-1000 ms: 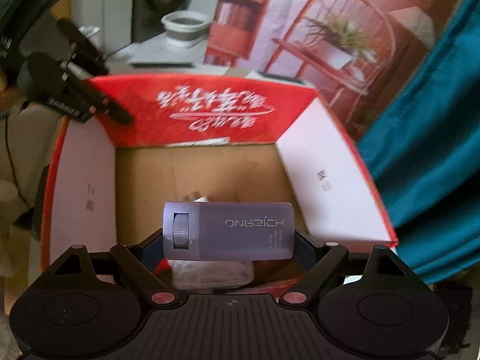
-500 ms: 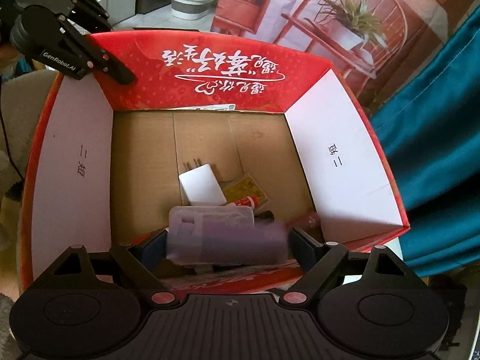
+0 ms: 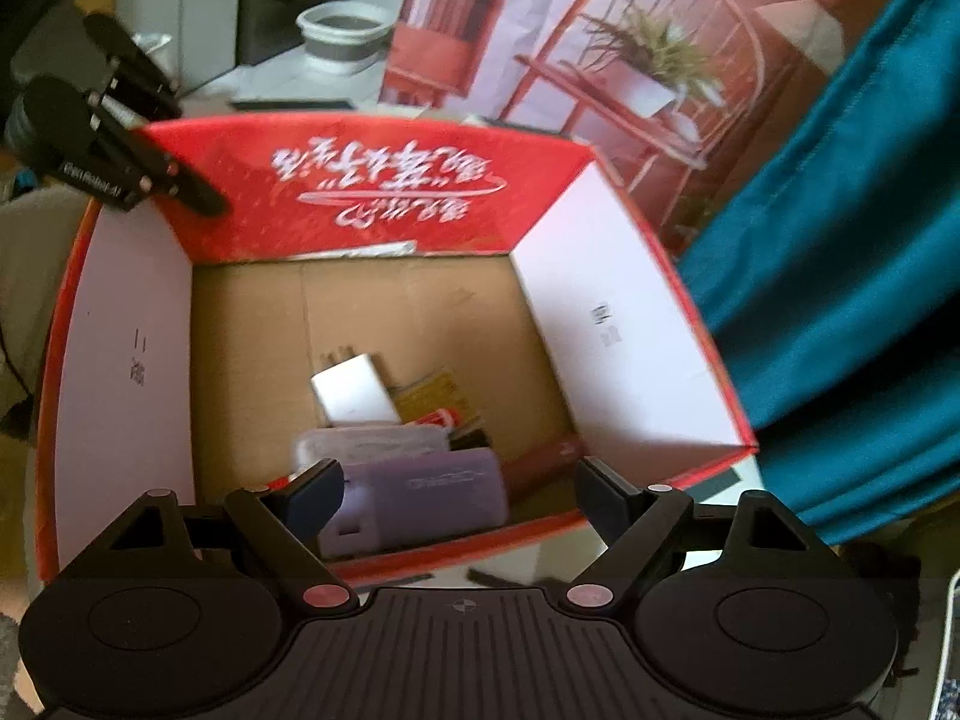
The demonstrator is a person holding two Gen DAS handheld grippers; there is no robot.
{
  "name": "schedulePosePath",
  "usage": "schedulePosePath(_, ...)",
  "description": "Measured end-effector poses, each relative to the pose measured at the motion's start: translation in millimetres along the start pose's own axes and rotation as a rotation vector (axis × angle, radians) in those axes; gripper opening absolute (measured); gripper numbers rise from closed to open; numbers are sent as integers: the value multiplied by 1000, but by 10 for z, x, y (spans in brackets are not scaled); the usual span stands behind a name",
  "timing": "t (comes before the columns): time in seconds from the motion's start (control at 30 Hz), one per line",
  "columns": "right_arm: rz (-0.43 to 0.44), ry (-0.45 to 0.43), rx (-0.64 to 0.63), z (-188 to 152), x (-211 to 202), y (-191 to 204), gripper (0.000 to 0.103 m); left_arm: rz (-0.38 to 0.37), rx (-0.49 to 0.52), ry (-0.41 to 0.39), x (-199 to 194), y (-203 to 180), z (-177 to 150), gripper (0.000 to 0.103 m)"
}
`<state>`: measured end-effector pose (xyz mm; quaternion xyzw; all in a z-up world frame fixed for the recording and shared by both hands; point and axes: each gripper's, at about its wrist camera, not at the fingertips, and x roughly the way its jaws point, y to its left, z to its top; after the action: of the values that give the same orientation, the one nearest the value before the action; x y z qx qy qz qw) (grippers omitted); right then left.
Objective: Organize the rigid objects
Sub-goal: 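Carry the purple bottle into the red box and release it, then move the right gripper to the black key and grasp its ring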
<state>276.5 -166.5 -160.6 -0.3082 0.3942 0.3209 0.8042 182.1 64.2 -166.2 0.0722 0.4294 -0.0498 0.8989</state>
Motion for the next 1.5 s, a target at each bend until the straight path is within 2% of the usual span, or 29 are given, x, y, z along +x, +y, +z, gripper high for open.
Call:
schedulePosePath(0.2, -30, -81, 98, -147, -240, -302, 81, 0, 1, 0, 0, 1, 1, 27)
schedulePosePath(0.3, -55, -74, 124, -270, -275, -431, 78, 0, 0, 0, 1, 1, 2, 27)
schedulePosePath(0.47, -65, -74, 243, -520, -215, -648, 77, 2, 1, 3, 4, 6, -1, 27)
schedulePosePath(0.73, -77, 27, 309, -863, 208, -704, 70, 3, 0, 5, 3, 7, 0, 27)
schedulePosePath(0.9, -68, 80, 347, -953, 501, -699, 64, 3, -1, 7, 4, 8, 1, 27)
schedulePosePath(1.07, -53, 132, 410, -990, 749, -751, 63, 4, 2, 11, 10, 9, 7, 27)
schedulePosePath(1.33, -68, 118, 583, -986, 922, -924, 63, 5, 4, 14, 16, -1, 13, 27)
schedulePosePath(1.5, -102, 159, 602, -961, 1061, -887, 64, 6, 6, 15, 16, -7, 11, 27)
